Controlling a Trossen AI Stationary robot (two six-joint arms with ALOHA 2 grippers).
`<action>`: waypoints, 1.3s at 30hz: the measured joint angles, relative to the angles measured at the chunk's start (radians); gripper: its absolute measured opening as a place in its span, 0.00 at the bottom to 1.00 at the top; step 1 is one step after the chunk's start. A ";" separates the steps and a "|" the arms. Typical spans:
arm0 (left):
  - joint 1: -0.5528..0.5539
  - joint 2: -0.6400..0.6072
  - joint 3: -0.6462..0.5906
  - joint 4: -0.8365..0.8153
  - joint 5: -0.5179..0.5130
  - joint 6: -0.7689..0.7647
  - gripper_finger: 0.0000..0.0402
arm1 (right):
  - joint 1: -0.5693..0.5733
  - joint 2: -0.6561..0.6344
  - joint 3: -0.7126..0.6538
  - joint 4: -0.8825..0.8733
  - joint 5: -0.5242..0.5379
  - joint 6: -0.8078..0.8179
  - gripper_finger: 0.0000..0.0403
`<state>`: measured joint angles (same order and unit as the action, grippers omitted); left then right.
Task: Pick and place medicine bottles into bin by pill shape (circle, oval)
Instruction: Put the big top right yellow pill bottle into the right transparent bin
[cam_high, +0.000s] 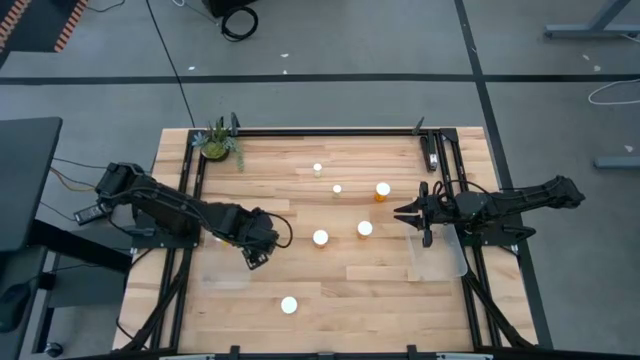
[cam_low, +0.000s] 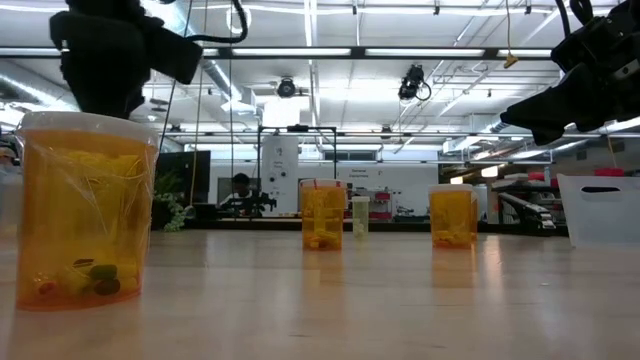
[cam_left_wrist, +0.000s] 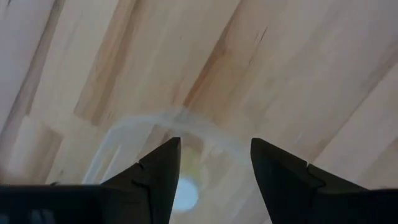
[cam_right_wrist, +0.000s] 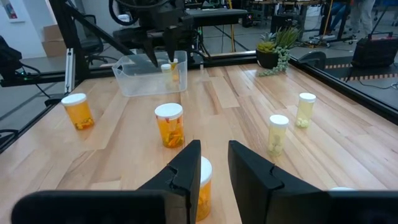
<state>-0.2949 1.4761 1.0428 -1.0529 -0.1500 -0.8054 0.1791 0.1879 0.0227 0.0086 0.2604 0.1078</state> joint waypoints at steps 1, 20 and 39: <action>0.007 0.000 0.000 0.015 0.000 0.005 0.51 | 0.000 0.000 0.000 0.000 0.000 0.000 0.22; 0.105 0.003 -0.001 0.256 0.007 0.169 0.50 | 0.000 0.000 0.000 0.000 0.000 0.000 0.22; 0.148 0.160 -0.003 0.513 -0.034 0.425 0.47 | 0.000 0.020 0.000 -0.001 0.000 0.000 0.22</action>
<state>-0.1468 1.6357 1.0402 -0.5398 -0.1838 -0.3804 0.1791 0.2081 0.0227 0.0074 0.2604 0.1078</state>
